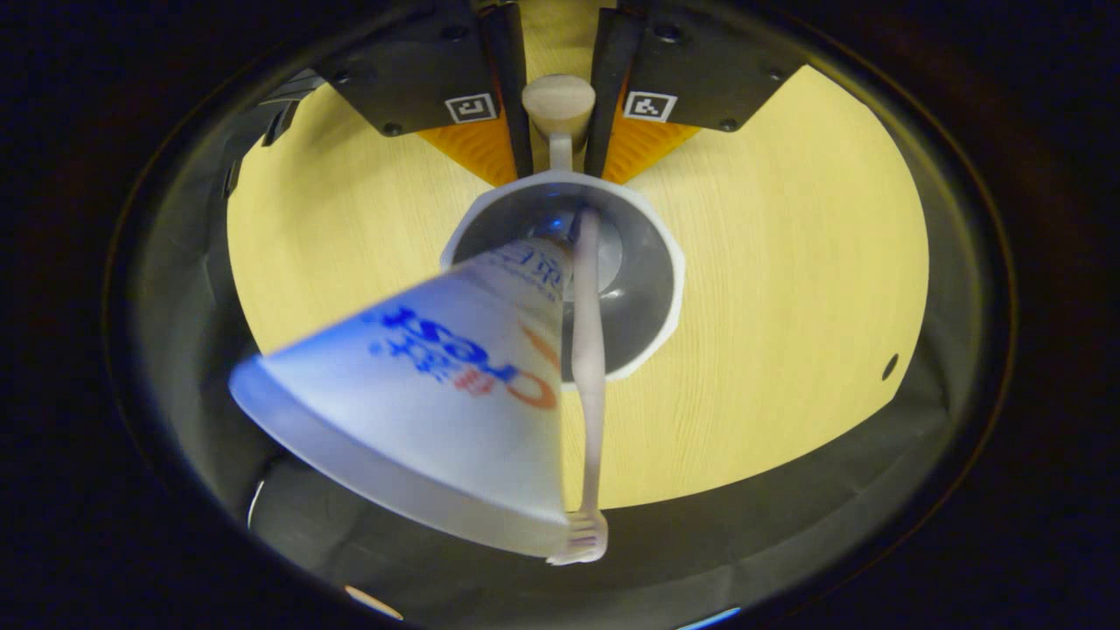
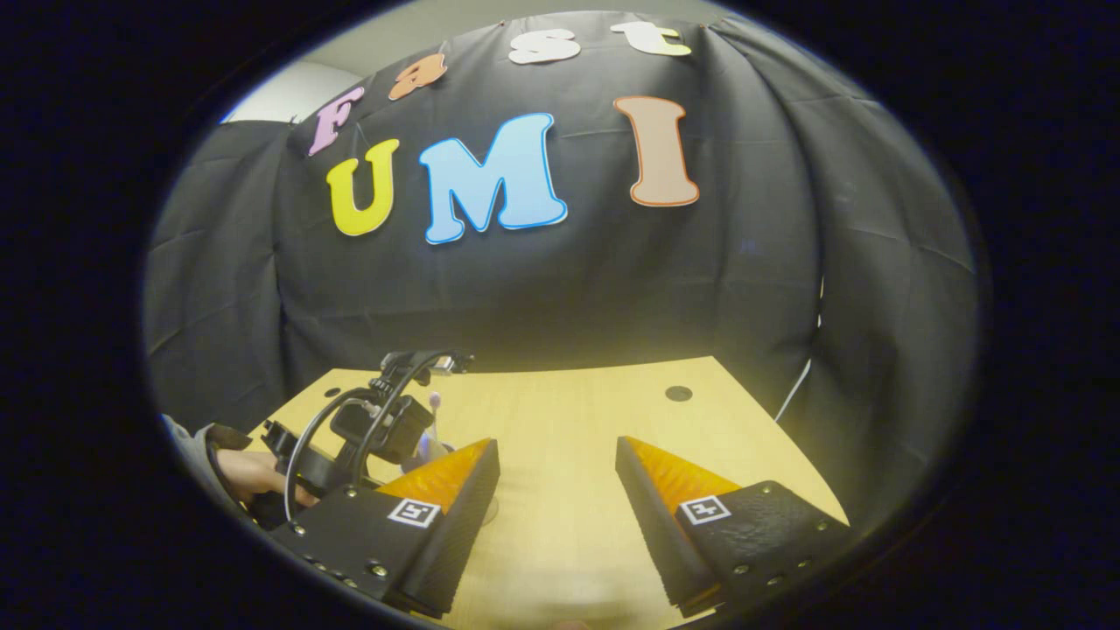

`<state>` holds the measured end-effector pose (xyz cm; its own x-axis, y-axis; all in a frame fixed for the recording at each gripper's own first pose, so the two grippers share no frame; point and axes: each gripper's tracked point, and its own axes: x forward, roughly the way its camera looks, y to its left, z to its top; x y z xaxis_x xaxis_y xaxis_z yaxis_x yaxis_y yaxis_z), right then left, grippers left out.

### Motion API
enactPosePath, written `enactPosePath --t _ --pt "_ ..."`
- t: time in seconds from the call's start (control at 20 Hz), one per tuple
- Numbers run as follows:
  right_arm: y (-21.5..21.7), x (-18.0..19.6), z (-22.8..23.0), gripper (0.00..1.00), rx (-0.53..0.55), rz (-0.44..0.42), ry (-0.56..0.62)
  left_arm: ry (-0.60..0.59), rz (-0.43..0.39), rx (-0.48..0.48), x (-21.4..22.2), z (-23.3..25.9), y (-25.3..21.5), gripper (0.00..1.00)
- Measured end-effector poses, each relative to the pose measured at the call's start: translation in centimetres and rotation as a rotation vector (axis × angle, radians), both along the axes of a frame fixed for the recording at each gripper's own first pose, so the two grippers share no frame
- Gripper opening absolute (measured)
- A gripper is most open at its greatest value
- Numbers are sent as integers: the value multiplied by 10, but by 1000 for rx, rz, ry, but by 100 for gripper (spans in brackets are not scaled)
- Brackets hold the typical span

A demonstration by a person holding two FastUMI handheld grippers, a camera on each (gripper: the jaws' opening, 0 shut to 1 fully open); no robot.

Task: Put the toothbrush and toothpaste on the desktop into the cup, then pick up the cup and place it on the coaster on the desktop.

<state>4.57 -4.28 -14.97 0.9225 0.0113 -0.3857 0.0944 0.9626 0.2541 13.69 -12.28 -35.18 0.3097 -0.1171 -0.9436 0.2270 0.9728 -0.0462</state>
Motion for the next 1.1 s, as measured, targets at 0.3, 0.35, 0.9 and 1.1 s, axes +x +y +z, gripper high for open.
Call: enactPosePath --t 0.3,0.35,0.9,1.1 --pt "1 -2 5 84 -4 5 -10 -15 8 -48 -6 8 -6 46" --pt "1 -3 6 84 -6 8 -11 -21 14 -53 -7 11 -6 50" --pt "22 -10 32 84 -19 103 -74 -128 75 -124 -45 56 6 68" --pt "24 -17 43 84 -27 140 -98 -194 100 -126 -61 80 13 71"
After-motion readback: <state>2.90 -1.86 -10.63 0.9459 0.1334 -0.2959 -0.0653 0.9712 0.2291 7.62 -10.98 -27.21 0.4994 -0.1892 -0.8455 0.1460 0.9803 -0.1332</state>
